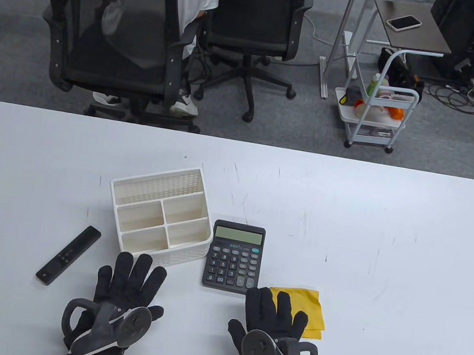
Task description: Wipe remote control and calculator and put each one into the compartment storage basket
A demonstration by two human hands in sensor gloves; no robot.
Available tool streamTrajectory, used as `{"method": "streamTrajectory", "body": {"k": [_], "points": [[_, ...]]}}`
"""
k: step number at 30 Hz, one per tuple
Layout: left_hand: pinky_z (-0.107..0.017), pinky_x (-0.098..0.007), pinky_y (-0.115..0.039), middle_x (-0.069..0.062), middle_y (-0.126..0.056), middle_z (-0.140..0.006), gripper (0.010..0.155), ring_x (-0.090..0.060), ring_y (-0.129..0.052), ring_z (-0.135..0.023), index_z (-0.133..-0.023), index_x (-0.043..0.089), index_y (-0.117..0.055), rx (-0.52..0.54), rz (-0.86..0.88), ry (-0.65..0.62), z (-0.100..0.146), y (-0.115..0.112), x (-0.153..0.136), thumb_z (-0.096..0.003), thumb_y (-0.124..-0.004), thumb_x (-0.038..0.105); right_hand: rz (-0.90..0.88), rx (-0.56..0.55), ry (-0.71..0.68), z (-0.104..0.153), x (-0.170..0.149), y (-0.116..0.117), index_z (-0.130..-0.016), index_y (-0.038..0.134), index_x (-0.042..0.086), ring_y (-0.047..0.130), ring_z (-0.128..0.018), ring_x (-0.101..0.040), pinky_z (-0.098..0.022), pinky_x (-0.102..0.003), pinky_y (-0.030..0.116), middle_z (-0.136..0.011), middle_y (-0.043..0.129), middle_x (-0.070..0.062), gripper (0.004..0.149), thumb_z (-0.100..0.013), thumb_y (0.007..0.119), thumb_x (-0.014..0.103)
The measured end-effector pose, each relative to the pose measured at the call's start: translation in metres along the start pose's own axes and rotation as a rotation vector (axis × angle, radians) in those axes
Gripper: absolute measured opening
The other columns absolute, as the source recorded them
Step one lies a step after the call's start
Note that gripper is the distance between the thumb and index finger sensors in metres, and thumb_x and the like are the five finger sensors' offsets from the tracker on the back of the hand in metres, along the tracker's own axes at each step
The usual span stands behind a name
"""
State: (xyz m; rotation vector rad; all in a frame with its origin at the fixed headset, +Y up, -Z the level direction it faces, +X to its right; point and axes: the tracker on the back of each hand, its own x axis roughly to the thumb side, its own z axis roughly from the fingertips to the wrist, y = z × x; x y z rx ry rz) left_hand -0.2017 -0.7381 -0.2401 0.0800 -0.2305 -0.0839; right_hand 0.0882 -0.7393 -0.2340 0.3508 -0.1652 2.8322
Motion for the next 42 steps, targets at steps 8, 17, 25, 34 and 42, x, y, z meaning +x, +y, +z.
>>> {"method": "streamTrajectory", "body": {"k": [8, 17, 25, 34, 42], "points": [[-0.075, -0.066, -0.04, -0.003, -0.021, -0.12, 0.071, -0.042, -0.02, -0.11, -0.111, 0.038, -0.027, 0.007, -0.007, 0.007, 0.0, 0.0, -0.001, -0.0516, -0.06, 0.059, -0.075, -0.003, 0.073, -0.004, -0.015, -0.005, -0.116, 0.043, 0.005, 0.036, -0.102, -0.06, -0.059, -0.084, 0.031, -0.118, 0.045, -0.025, 0.073, -0.06, 0.061, 0.049], [-0.075, -0.066, -0.04, -0.003, -0.02, -0.121, 0.071, -0.042, -0.02, -0.11, -0.111, 0.038, -0.027, -0.002, -0.026, 0.004, 0.0, 0.001, 0.0, -0.0516, -0.06, 0.059, -0.143, 0.106, 0.226, -0.013, -0.051, -0.007, -0.116, 0.039, 0.005, 0.03, -0.104, -0.059, -0.059, -0.083, 0.028, -0.119, 0.04, -0.025, 0.081, -0.057, 0.069, 0.05], [-0.075, -0.066, -0.04, -0.003, -0.021, -0.121, 0.071, -0.042, -0.021, -0.11, -0.111, 0.038, -0.028, -0.001, -0.021, 0.0, -0.001, 0.001, 0.0, -0.0515, -0.06, 0.059, -0.168, 0.16, 0.345, -0.019, -0.08, 0.001, -0.117, 0.035, 0.005, 0.023, -0.106, -0.056, -0.06, -0.083, 0.026, -0.12, 0.035, -0.025, 0.084, -0.056, 0.071, 0.05], [-0.075, -0.066, -0.04, -0.003, -0.021, -0.121, 0.071, -0.042, -0.021, -0.11, -0.111, 0.038, -0.028, -0.02, -0.033, -0.003, -0.002, 0.001, 0.001, -0.0516, -0.06, 0.059, -0.132, 0.314, 0.391, -0.024, -0.088, 0.017, -0.117, 0.028, 0.007, 0.016, -0.106, -0.056, -0.061, -0.082, 0.025, -0.121, 0.026, -0.024, 0.087, -0.056, 0.071, 0.051], [-0.074, -0.066, -0.04, -0.003, -0.021, -0.12, 0.071, -0.042, -0.021, -0.11, -0.111, 0.038, -0.029, -0.028, -0.037, -0.005, -0.003, 0.001, 0.001, -0.0516, -0.06, 0.059, -0.041, 0.378, 0.421, -0.032, -0.092, 0.025, -0.117, 0.024, 0.013, 0.012, -0.106, -0.055, -0.063, -0.08, 0.028, -0.121, 0.014, -0.023, 0.085, -0.057, 0.071, 0.049]]}}
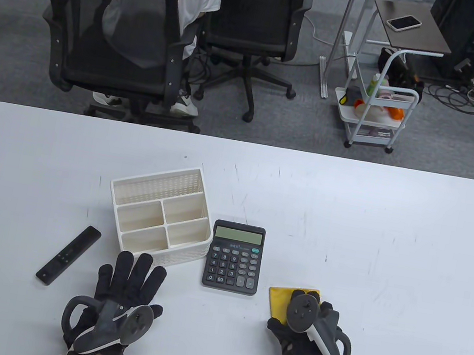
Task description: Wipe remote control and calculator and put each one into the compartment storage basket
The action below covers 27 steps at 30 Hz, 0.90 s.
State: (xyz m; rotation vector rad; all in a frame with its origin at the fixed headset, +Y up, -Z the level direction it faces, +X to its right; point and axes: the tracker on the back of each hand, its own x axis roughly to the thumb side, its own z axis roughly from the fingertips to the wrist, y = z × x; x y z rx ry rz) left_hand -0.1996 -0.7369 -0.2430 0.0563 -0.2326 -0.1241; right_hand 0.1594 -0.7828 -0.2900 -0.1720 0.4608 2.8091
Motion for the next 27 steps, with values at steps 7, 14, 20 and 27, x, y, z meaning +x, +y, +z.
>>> {"method": "streamTrajectory", "body": {"k": [7, 14, 20, 27], "points": [[-0.075, -0.066, -0.04, -0.003, -0.021, -0.121, 0.071, -0.042, -0.021, -0.11, -0.111, 0.038, -0.029, -0.001, -0.003, -0.002, 0.0, 0.0, 0.001, -0.0516, -0.06, 0.059, 0.021, 0.0, 0.002, -0.001, -0.001, 0.0, -0.116, 0.036, 0.013, 0.021, -0.106, -0.054, -0.065, -0.077, 0.034, -0.121, 0.025, -0.022, 0.074, -0.058, 0.07, 0.043], [-0.075, -0.066, -0.04, -0.003, -0.021, -0.121, 0.071, -0.042, -0.021, -0.11, -0.111, 0.038, -0.029, -0.007, -0.013, -0.006, 0.0, -0.001, 0.002, -0.0516, -0.06, 0.059, 0.188, -0.137, -0.037, 0.005, 0.014, -0.004, -0.109, 0.058, 0.007, 0.055, -0.097, -0.051, -0.063, -0.064, 0.057, -0.111, 0.056, -0.025, 0.059, -0.056, 0.076, 0.027], [-0.075, -0.066, -0.041, -0.003, -0.021, -0.121, 0.071, -0.042, -0.021, -0.11, -0.111, 0.038, -0.029, -0.011, -0.014, -0.005, 0.0, -0.001, 0.002, -0.0517, -0.06, 0.059, 0.322, -0.242, -0.074, 0.01, 0.026, -0.006, -0.098, 0.076, 0.007, 0.082, -0.075, -0.043, -0.054, -0.055, 0.072, -0.094, 0.079, -0.023, 0.048, -0.053, 0.08, 0.021], [-0.074, -0.066, -0.04, -0.003, -0.021, -0.121, 0.071, -0.042, -0.021, -0.11, -0.111, 0.038, -0.029, -0.005, -0.004, -0.002, 0.0, -0.002, 0.001, -0.0515, -0.06, 0.059, 0.227, -0.223, -0.07, 0.017, 0.025, -0.016, -0.092, 0.086, 0.006, 0.092, -0.063, -0.037, -0.048, -0.051, 0.077, -0.084, 0.089, -0.022, 0.043, -0.052, 0.081, 0.02]]}}
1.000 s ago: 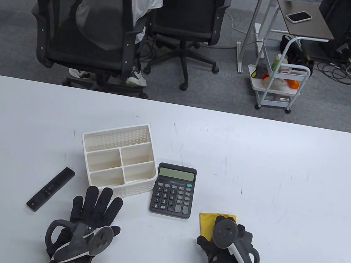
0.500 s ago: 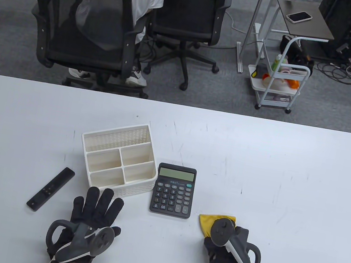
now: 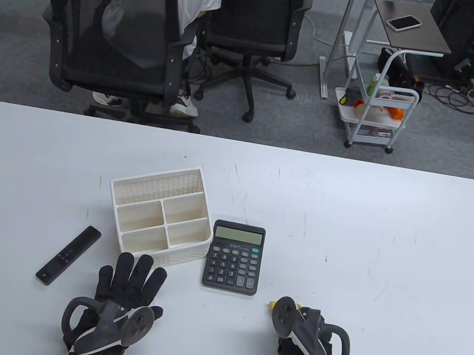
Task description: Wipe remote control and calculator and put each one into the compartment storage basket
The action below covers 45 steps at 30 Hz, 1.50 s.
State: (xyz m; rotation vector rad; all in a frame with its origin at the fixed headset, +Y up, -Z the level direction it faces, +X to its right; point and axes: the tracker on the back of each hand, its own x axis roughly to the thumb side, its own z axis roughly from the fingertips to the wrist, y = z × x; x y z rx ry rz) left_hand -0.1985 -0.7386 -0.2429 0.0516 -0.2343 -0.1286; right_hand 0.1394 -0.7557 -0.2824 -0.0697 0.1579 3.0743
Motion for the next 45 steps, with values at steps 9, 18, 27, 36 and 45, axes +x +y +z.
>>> {"method": "streamTrajectory", "body": {"k": [9, 18, 27, 36, 45], "points": [[-0.075, -0.066, -0.04, -0.003, -0.021, -0.121, 0.071, -0.043, -0.021, -0.11, -0.111, 0.038, -0.029, -0.002, 0.002, 0.002, 0.0, -0.001, 0.0, -0.0516, -0.06, 0.059, -0.319, -0.088, -0.061, 0.011, -0.005, -0.022, -0.093, 0.084, 0.006, 0.092, -0.063, -0.037, -0.048, -0.051, 0.077, -0.084, 0.089, -0.023, 0.043, -0.053, 0.079, 0.02], [-0.074, -0.066, -0.041, -0.003, -0.022, -0.121, 0.07, -0.042, -0.022, -0.11, -0.111, 0.038, -0.03, -0.004, 0.006, 0.008, 0.001, -0.001, -0.001, -0.0514, -0.06, 0.059, -0.66, -0.266, -0.265, 0.031, -0.009, -0.039, -0.095, 0.082, 0.005, 0.091, -0.063, -0.037, -0.047, -0.051, 0.077, -0.085, 0.088, -0.023, 0.044, -0.053, 0.078, 0.021], [-0.071, -0.057, -0.063, -0.004, -0.059, -0.113, 0.064, -0.038, -0.066, -0.101, -0.109, 0.033, -0.049, 0.037, 0.122, 0.065, 0.001, 0.014, -0.019, -0.0509, -0.066, 0.055, -0.734, -0.433, -0.449, 0.051, 0.01, -0.048, -0.096, 0.081, 0.007, 0.091, -0.065, -0.036, -0.048, -0.051, 0.076, -0.087, 0.087, -0.021, 0.045, -0.054, 0.078, 0.022], [-0.07, -0.056, -0.064, -0.007, -0.054, -0.116, 0.07, -0.039, -0.064, -0.103, -0.109, 0.031, -0.05, -0.205, 0.121, 0.026, -0.016, -0.016, -0.023, -0.0481, -0.073, 0.055, -0.678, -0.431, -0.523, 0.056, 0.028, -0.044, -0.096, 0.081, 0.007, 0.091, -0.065, -0.036, -0.048, -0.051, 0.077, -0.087, 0.088, -0.02, 0.045, -0.054, 0.078, 0.023], [-0.073, -0.059, -0.059, -0.012, -0.036, -0.119, 0.073, -0.043, -0.048, -0.108, -0.111, 0.033, -0.041, -0.361, 0.076, 0.016, -0.032, -0.036, -0.01, -0.0485, -0.07, 0.057, -0.633, -0.404, -0.559, 0.055, 0.037, -0.039, -0.096, 0.081, 0.008, 0.091, -0.065, -0.036, -0.048, -0.051, 0.076, -0.087, 0.088, -0.02, 0.045, -0.054, 0.078, 0.023]]}}
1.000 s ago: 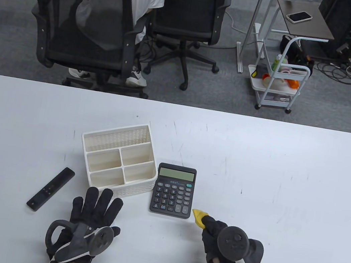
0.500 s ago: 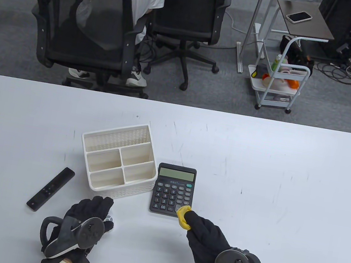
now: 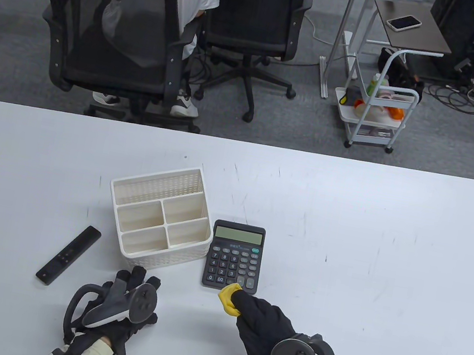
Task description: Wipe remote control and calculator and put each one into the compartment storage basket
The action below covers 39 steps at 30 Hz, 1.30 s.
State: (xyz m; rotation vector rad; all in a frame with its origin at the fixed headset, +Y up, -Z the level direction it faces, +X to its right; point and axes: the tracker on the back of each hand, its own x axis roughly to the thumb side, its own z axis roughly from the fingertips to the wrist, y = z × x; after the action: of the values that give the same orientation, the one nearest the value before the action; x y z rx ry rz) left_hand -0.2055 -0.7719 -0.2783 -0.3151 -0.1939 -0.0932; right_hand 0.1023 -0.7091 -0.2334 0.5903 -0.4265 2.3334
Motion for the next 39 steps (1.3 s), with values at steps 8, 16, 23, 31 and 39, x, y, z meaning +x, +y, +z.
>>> {"method": "streamTrajectory", "body": {"k": [8, 16, 23, 31, 39], "points": [[-0.07, -0.052, -0.068, -0.016, -0.052, -0.114, 0.065, -0.041, -0.064, -0.102, -0.11, 0.027, -0.044, 0.003, -0.091, 0.002, -0.002, 0.003, 0.013, -0.0522, -0.071, 0.041, 0.011, 0.027, -0.013, 0.001, 0.002, 0.005, -0.096, 0.081, 0.008, 0.091, -0.065, -0.036, -0.049, -0.051, 0.076, -0.087, 0.088, -0.02, 0.045, -0.054, 0.078, 0.023], [-0.061, -0.048, -0.082, -0.021, -0.073, -0.105, 0.065, -0.039, -0.086, -0.091, -0.107, 0.019, -0.053, 0.201, 0.016, -0.056, 0.015, 0.024, 0.011, -0.0496, -0.075, 0.038, 0.048, 0.032, -0.045, 0.002, 0.006, 0.007, -0.096, 0.081, 0.008, 0.091, -0.066, -0.036, -0.049, -0.052, 0.075, -0.087, 0.087, -0.02, 0.045, -0.054, 0.078, 0.022], [-0.054, -0.044, -0.09, -0.023, -0.078, -0.1, 0.065, -0.036, -0.097, -0.082, -0.106, 0.017, -0.057, 0.419, 0.347, -0.13, 0.034, 0.044, 0.0, -0.0488, -0.077, 0.04, 0.131, -0.024, -0.142, -0.008, 0.021, 0.003, -0.097, 0.081, 0.008, 0.09, -0.066, -0.036, -0.05, -0.053, 0.075, -0.088, 0.087, -0.02, 0.045, -0.054, 0.078, 0.022], [-0.056, -0.043, -0.089, -0.02, -0.079, -0.101, 0.065, -0.034, -0.096, -0.083, -0.106, 0.017, -0.057, 0.486, 0.693, -0.2, 0.038, 0.049, -0.003, -0.0491, -0.08, 0.036, 0.105, -0.096, -0.17, -0.032, 0.047, 0.011, -0.099, 0.078, 0.008, 0.089, -0.068, -0.036, -0.053, -0.056, 0.072, -0.09, 0.085, -0.02, 0.046, -0.055, 0.076, 0.022], [-0.058, -0.042, -0.088, -0.018, -0.076, -0.102, 0.069, -0.033, -0.095, -0.085, -0.108, 0.013, -0.049, 0.455, 0.885, -0.299, 0.039, 0.047, -0.006, -0.0496, -0.081, 0.033, 0.123, 0.031, -0.082, -0.058, 0.073, 0.046, -0.107, 0.065, 0.014, 0.085, -0.072, -0.038, -0.056, -0.06, 0.068, -0.094, 0.079, -0.019, 0.05, -0.057, 0.072, 0.017]]}}
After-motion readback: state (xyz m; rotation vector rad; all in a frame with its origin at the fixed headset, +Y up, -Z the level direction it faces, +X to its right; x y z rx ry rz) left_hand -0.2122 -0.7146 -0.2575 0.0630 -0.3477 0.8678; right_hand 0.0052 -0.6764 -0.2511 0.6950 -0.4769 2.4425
